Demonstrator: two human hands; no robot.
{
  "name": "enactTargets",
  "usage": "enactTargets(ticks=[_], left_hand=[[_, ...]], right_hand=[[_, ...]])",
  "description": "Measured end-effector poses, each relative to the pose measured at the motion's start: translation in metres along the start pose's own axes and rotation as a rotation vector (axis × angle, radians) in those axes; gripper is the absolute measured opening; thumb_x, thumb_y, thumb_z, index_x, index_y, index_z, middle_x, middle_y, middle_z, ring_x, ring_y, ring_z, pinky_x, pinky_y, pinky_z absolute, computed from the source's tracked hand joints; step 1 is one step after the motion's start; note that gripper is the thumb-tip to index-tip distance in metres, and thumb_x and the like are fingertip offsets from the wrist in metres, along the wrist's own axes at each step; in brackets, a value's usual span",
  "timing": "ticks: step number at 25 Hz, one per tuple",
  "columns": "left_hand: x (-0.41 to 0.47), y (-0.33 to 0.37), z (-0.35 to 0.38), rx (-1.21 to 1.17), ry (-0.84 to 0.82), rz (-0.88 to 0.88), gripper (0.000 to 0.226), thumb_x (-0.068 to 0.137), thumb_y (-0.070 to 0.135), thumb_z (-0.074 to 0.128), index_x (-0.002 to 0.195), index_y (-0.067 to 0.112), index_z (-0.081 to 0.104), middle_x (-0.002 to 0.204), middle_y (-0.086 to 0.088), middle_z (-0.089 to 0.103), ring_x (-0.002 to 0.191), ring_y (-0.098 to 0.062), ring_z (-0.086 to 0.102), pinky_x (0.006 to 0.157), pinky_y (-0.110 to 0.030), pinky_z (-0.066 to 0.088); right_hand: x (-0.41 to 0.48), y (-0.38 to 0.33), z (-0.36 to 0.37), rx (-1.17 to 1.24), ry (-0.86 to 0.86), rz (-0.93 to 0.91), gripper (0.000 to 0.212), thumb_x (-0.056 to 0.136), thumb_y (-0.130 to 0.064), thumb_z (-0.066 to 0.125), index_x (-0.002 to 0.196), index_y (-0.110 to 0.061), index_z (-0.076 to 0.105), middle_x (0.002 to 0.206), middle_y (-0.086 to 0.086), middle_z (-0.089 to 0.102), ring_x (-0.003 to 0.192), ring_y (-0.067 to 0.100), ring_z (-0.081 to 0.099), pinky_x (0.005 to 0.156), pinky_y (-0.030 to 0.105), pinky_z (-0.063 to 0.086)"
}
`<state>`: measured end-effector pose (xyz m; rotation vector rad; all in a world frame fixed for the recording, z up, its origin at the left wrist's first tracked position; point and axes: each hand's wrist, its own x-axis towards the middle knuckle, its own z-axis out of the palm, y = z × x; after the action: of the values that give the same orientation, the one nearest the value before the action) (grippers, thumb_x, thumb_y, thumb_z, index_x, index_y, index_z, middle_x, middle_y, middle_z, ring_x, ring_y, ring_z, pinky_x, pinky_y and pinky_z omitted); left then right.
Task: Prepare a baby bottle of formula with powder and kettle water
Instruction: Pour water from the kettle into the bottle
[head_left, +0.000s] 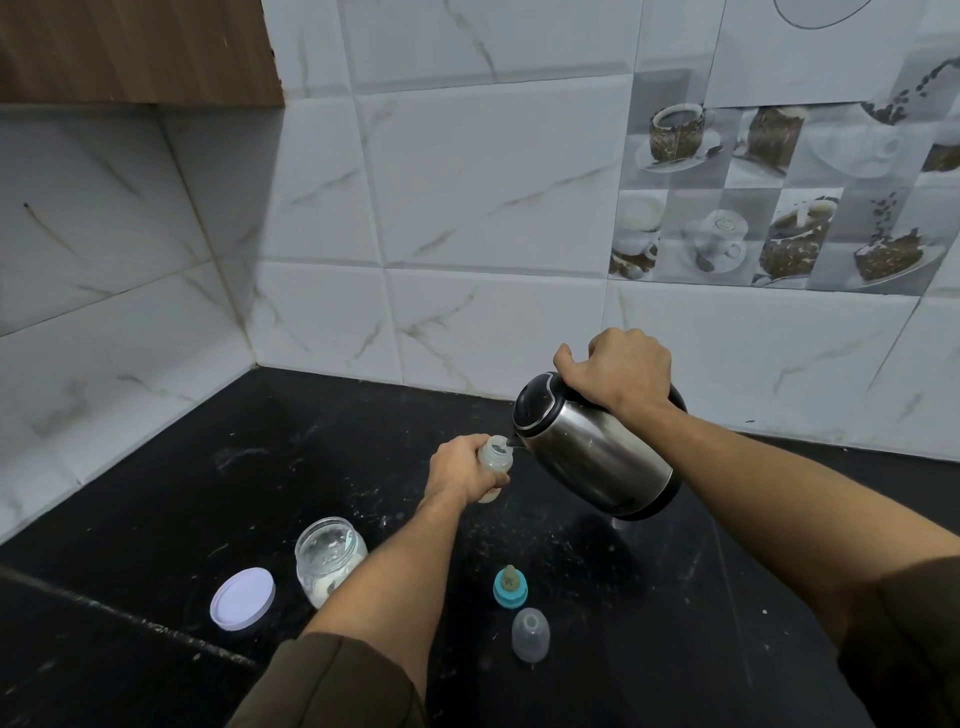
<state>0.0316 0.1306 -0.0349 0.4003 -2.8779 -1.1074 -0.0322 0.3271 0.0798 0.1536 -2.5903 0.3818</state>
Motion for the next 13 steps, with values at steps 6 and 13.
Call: enactTargets(ticks=[6,13], left_hand=[[-0.0003,-0.0006,0.0001,-0.004,-0.001,-0.009,0.053,0.077,0.028,0.090,0.126,0.033,0.069,0.118,0.006,0.073,0.114,-0.016,0.064,0.102,-0.037,0.050],[0.0001,-0.0016,-0.0009,-0.015,-0.003,-0.013,0.055,0.077,0.026,0.090,0.128,0.032,0.069,0.119,0.005,0.072,0.115,-0.015,0.063,0.102,-0.036,0.049]], right_hand=[[-0.0006,-0.0001,0.0008,-0.002,-0.013,-0.004,0.059,0.089,-0.059,0.052,0.053,-0.012,0.056,0.053,0.003,0.052,0.056,0.028,0.054,0.058,0.030,0.039],[-0.0005,-0.0002,0.0028,0.007,-0.011,-0.012,0.059,0.088,-0.059,0.052,0.050,-0.013,0.051,0.050,0.002,0.049,0.052,0.025,0.051,0.056,0.029,0.038]])
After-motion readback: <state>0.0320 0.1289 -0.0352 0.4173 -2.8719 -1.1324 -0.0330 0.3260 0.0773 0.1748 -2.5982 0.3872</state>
